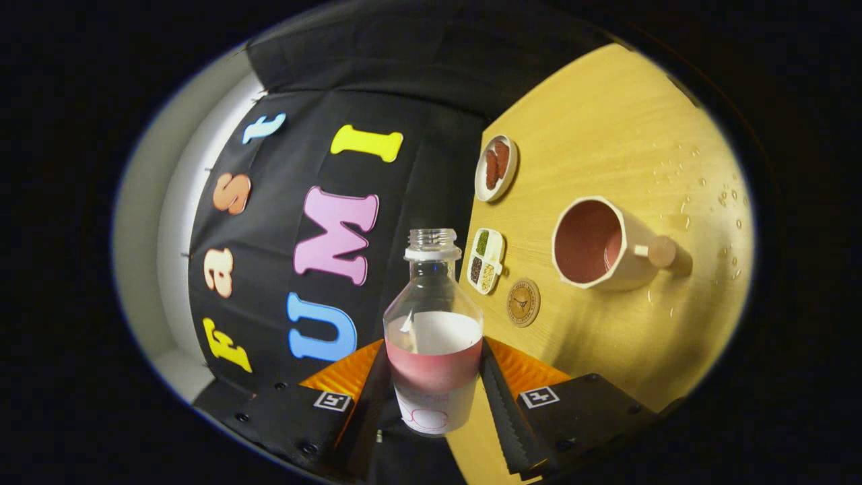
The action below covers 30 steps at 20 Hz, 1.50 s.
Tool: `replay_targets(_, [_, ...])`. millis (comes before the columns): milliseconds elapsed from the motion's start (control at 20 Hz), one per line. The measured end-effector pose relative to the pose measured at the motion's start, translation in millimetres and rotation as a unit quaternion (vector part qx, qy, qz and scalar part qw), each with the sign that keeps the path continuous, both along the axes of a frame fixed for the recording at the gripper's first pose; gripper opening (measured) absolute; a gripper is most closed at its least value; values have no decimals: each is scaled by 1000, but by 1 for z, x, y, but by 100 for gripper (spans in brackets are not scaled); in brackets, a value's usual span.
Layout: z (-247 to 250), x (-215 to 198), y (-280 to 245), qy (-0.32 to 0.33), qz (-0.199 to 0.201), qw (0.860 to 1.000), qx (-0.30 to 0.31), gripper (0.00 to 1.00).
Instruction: Take the bottle from table, then pour the juice into the cup, finally place the bottle on the coaster
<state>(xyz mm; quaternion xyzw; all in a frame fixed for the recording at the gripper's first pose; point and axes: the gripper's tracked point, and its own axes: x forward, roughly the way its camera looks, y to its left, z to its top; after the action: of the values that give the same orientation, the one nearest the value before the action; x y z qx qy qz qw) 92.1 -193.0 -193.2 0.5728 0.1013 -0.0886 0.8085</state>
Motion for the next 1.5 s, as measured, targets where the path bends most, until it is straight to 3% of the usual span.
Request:
replay_targets(150, [8,0,2,-2,29,994,-109,75])
replay_targets(350, [27,10,3,-11,48,971,-234,75])
replay_targets(600, [52,20,11,-26,68,932,-355,75])
replay_targets(800, [75,33,14,-35,63,889,-452,75])
replay_targets(1000, [96,55,15,-42,40,855,-515,75])
replay_targets(1300, [110,77,-3,-38,-35,827,-560,75])
replay_targets(1500, [84,95,1,-13,-33,810,-586,75])
